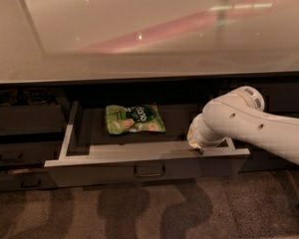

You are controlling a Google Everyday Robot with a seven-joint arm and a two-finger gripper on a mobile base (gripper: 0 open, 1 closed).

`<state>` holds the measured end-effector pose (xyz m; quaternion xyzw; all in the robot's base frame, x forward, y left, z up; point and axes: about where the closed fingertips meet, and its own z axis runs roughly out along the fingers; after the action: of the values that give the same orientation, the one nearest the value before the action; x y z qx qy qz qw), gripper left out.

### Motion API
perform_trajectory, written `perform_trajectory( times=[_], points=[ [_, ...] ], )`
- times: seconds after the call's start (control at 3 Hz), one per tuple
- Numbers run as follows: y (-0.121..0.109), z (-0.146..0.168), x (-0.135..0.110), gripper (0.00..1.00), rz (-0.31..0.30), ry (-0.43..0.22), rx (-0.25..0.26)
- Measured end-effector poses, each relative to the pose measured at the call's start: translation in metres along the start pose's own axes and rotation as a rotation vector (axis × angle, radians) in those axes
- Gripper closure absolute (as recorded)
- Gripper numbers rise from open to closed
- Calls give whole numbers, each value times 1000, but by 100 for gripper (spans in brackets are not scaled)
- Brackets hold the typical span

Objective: Open top drawer

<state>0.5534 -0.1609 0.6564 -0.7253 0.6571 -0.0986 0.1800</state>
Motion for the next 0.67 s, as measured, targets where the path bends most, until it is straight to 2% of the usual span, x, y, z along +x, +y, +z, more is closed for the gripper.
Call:
perform_trajectory(
  times=[0.33, 0.67],
  points=[
    [3, 1, 0, 100, 13, 9, 13],
    [3, 1, 0, 81, 13, 9, 13]
  ],
)
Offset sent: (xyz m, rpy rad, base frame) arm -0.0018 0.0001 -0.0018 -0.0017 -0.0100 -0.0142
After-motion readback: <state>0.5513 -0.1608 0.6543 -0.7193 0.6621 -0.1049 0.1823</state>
